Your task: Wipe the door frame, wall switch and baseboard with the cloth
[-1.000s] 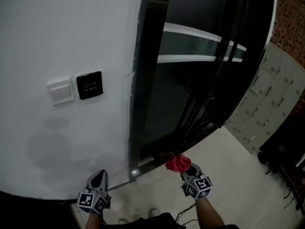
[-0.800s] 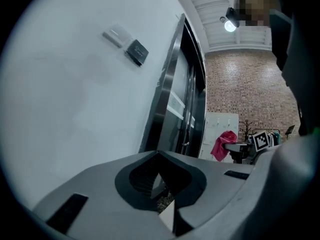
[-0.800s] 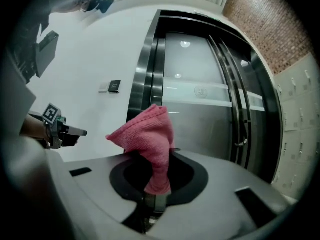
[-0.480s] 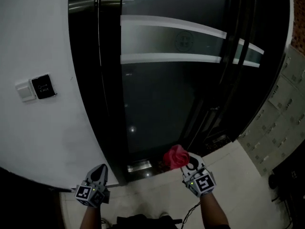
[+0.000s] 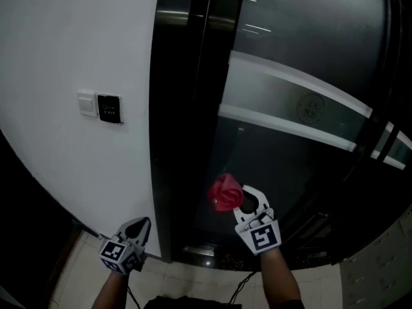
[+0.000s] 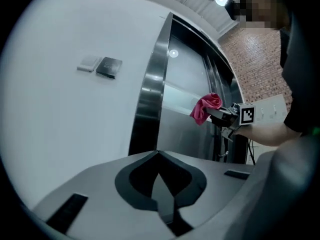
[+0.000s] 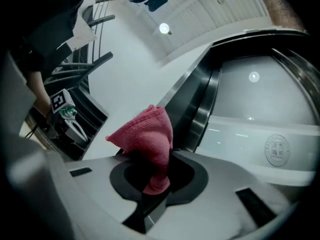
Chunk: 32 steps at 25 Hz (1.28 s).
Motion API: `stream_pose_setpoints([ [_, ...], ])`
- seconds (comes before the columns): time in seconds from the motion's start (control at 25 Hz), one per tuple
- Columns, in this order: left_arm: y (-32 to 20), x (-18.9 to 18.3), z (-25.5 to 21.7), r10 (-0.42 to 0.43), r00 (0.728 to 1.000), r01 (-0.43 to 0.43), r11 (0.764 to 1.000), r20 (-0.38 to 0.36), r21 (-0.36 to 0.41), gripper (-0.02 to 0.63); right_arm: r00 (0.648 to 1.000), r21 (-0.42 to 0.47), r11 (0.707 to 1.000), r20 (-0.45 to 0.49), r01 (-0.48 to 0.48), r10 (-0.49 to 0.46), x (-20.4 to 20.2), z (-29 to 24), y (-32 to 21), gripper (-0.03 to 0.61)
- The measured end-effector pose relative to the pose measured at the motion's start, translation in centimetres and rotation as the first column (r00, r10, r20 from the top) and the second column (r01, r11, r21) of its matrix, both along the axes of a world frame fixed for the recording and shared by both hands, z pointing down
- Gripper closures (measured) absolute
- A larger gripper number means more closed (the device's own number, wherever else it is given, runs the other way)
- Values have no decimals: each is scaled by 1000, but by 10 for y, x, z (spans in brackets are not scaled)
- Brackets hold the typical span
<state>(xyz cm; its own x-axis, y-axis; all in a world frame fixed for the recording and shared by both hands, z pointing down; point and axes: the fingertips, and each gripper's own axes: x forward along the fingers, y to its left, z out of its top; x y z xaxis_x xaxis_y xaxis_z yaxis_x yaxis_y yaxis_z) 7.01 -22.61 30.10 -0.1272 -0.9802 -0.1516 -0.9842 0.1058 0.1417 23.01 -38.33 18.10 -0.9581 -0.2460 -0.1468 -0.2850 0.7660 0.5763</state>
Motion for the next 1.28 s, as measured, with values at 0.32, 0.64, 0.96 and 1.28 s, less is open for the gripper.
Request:
stream_pose_setpoints([
  [0.32,17,-15,-7,-147,988,147,989,37,8,621,977,277,943,51,186,-208,-109,-75,-3,522],
  [0.64,56,-7,-11,-467,884,468,884,-24,28,621,971,471,874,126,124,-205,-172,-166,-19,522],
  [0.96,58,53,9,-653,755,653,757,-51,-21,621,971,589,797,79,136,-225,-188,-131,-8,523],
  [1.28,43,62,8,-657,752,656,754,-48,-30,621,960,555,795,-24,245,-279,-192,-71,-7,525],
])
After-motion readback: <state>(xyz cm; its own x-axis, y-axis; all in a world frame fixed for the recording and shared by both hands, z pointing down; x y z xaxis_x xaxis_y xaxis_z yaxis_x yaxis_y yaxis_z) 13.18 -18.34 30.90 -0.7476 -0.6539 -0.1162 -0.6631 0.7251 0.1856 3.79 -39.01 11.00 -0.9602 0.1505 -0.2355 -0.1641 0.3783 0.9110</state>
